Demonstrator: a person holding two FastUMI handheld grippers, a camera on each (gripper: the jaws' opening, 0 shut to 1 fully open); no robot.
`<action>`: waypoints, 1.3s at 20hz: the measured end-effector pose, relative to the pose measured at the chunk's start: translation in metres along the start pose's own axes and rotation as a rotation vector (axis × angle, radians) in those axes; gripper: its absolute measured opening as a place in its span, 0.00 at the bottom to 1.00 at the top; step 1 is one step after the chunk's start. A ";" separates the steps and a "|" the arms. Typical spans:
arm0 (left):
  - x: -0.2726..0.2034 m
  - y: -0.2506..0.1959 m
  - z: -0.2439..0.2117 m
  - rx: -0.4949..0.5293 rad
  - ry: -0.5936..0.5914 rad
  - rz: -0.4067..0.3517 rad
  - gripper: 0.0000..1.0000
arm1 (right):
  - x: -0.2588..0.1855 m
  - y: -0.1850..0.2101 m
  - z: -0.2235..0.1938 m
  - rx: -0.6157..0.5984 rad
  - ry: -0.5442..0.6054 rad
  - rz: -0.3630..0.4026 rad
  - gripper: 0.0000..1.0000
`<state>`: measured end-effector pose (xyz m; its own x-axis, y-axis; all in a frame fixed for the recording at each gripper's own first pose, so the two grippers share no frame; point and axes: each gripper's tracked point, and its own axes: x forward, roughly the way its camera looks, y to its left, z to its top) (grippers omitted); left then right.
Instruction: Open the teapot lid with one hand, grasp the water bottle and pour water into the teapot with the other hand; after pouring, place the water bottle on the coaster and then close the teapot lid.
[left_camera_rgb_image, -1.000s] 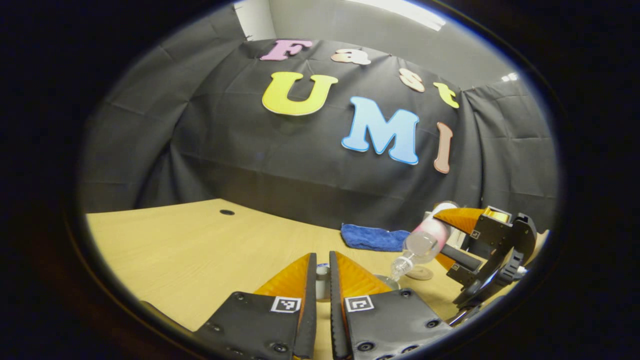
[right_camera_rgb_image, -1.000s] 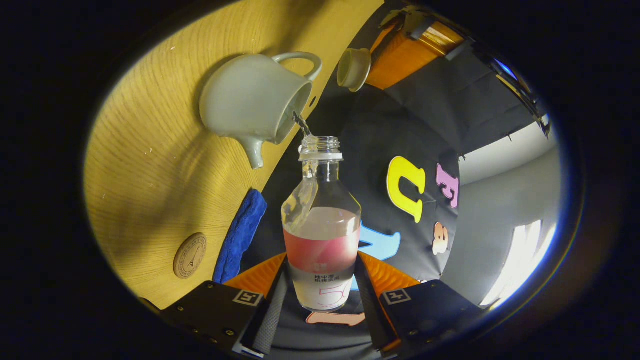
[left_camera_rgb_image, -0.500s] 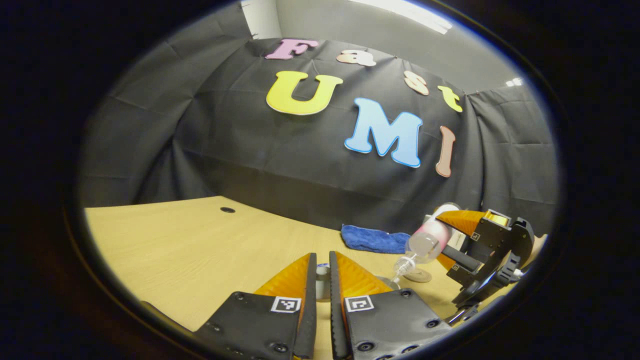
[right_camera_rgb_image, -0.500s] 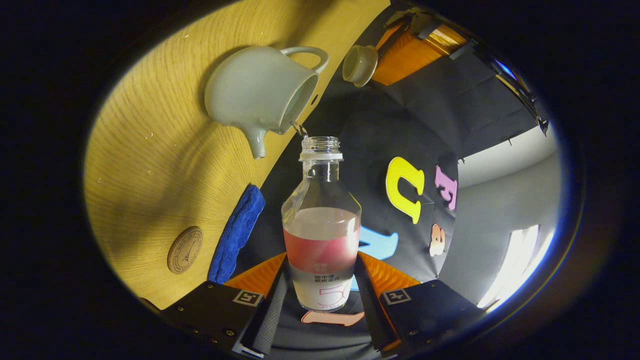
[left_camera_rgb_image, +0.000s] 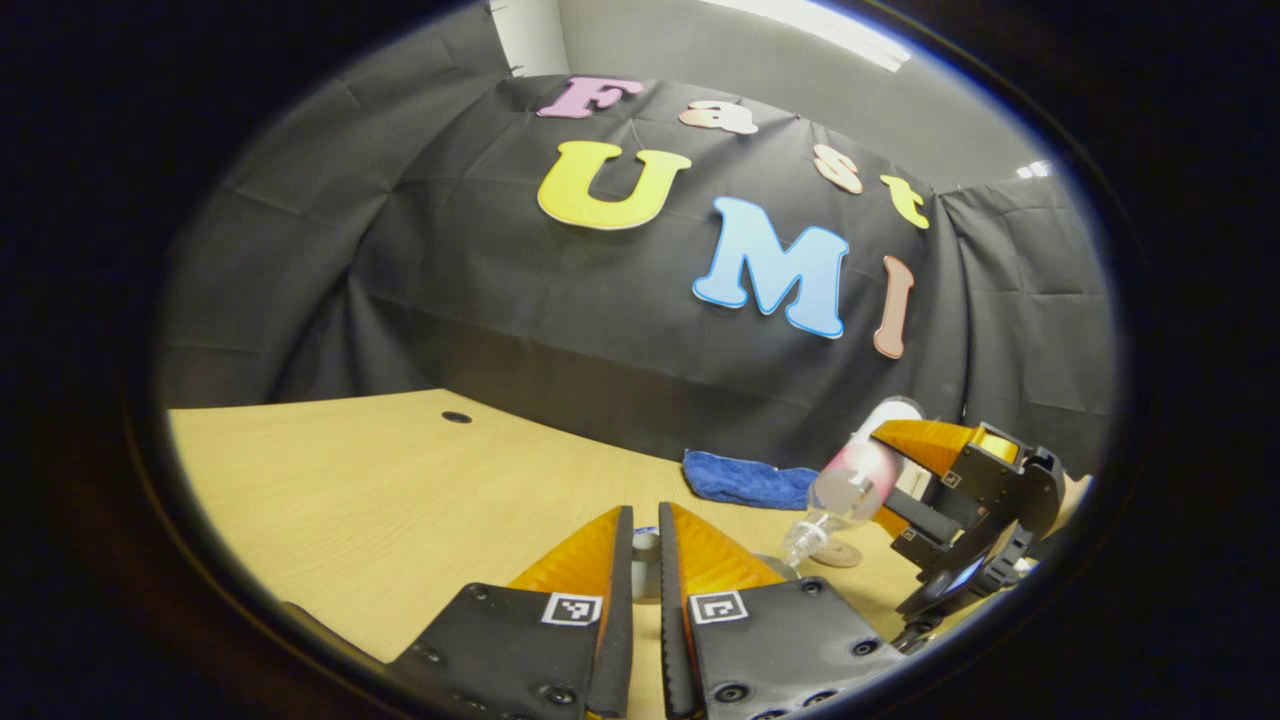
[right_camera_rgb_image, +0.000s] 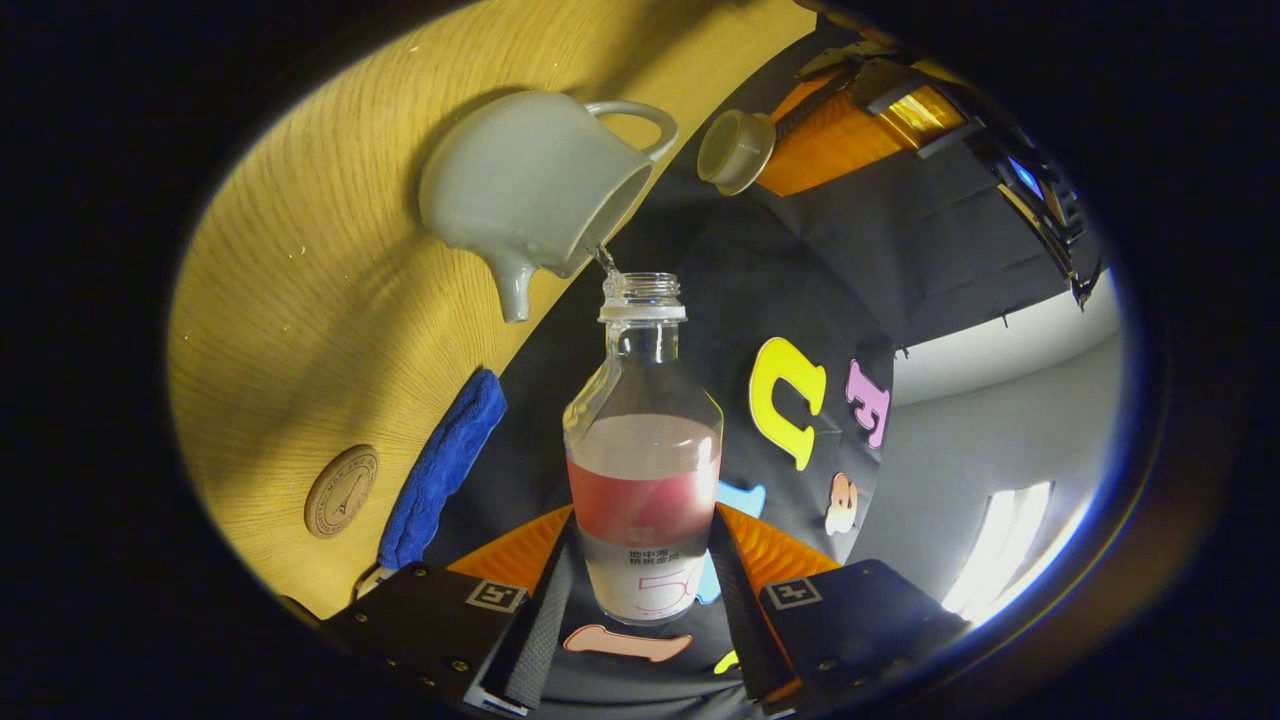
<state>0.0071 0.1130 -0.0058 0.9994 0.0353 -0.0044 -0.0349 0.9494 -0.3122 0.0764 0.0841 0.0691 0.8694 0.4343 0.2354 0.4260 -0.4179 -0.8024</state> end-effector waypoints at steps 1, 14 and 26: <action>0.000 0.000 0.000 0.000 -0.001 0.000 0.18 | 0.001 0.002 -0.001 0.013 0.003 0.010 0.72; 0.000 0.000 0.002 0.005 0.000 0.001 0.18 | -0.006 0.044 -0.007 0.634 0.132 0.288 0.72; 0.001 -0.001 0.001 0.029 0.000 -0.005 0.22 | -0.007 0.082 -0.029 1.238 0.369 0.429 0.73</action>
<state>0.0076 0.1126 -0.0045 0.9995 0.0304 -0.0033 -0.0301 0.9583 -0.2843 0.1123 0.0234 0.0175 0.9746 0.1337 -0.1795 -0.2237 0.6033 -0.7655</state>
